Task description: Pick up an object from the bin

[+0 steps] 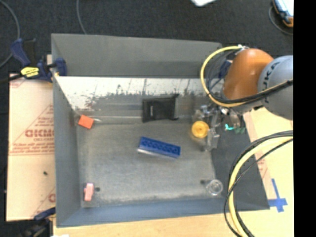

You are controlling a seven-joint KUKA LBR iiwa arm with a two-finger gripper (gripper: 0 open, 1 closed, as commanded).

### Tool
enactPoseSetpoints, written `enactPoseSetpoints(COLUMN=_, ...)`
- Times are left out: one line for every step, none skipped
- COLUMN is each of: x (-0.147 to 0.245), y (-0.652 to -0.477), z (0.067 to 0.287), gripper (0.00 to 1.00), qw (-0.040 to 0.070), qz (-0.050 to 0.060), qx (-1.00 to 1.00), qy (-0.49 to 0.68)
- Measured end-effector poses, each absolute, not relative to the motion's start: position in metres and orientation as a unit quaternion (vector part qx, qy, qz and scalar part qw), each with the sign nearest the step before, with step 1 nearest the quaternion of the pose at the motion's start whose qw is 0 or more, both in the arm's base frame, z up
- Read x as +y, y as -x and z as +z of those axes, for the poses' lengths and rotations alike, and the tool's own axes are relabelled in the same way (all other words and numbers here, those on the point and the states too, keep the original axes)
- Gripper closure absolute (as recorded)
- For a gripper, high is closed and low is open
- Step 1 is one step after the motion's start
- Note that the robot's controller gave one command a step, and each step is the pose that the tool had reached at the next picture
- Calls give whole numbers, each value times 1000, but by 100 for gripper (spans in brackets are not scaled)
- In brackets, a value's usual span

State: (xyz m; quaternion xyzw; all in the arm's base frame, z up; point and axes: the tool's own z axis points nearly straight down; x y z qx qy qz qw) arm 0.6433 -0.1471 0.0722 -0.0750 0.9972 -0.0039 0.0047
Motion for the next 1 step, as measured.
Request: enactPoseSetpoints(x=-144, y=-644, z=72, gripper=100, qw=4, qz=-3, qx=997, qy=78)
